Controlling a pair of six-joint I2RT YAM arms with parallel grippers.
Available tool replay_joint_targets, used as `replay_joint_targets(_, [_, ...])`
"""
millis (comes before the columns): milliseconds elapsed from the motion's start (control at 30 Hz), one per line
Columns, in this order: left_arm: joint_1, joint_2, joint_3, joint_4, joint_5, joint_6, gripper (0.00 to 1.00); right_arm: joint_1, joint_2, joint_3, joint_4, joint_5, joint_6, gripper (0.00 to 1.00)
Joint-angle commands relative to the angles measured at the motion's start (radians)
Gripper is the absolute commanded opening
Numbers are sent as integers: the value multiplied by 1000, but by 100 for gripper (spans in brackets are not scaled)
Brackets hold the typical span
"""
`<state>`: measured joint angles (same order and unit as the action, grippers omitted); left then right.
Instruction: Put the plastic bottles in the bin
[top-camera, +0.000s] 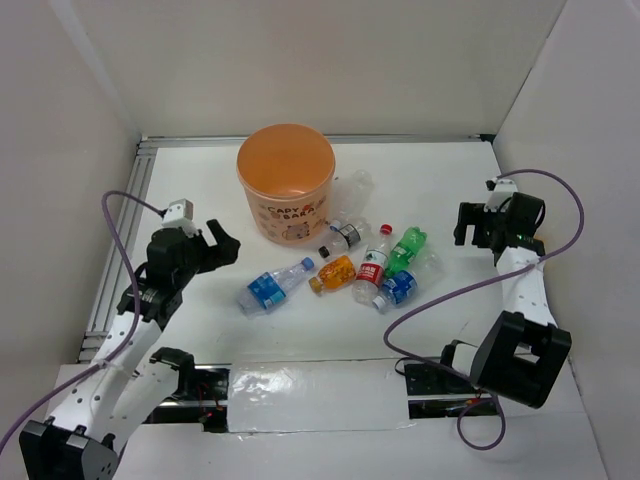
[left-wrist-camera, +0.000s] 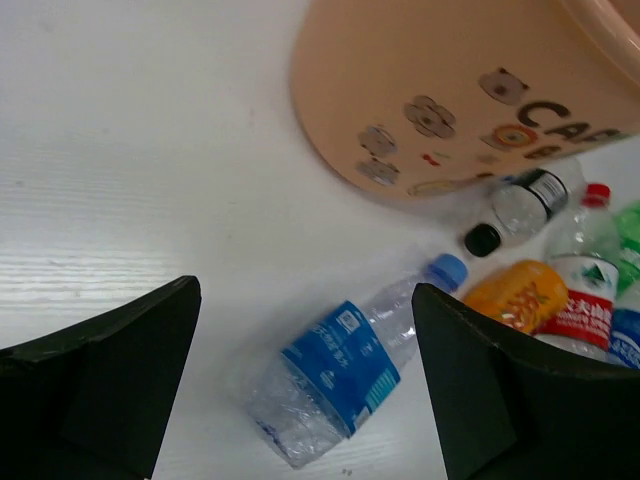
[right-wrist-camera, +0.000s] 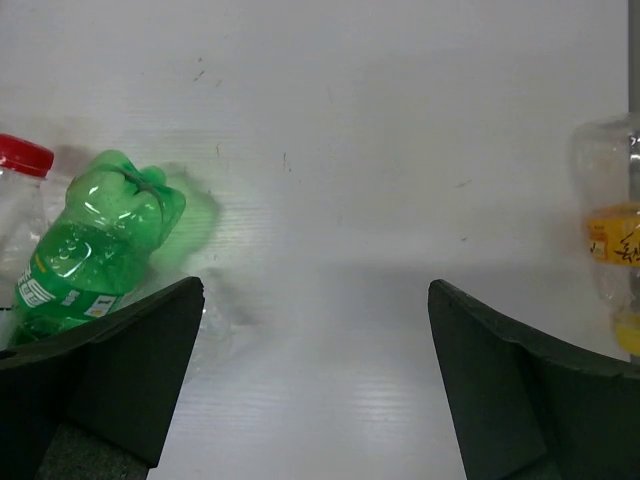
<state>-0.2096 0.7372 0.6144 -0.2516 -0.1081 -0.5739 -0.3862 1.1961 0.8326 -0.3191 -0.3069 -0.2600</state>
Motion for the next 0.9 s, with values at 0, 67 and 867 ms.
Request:
replay_joint_targets(0, [-17,17,-8,77,216,51,100,-8,-30,28,-35,-21,-30,100])
replay_joint_targets(67, [-30,30,-8,77,216,60,100,-8,-47,17,-26,-11,-48,100])
replay_joint_targets(867, [-327,304,113,-48,-24,88,100,43,364,154,141,635,-212,99])
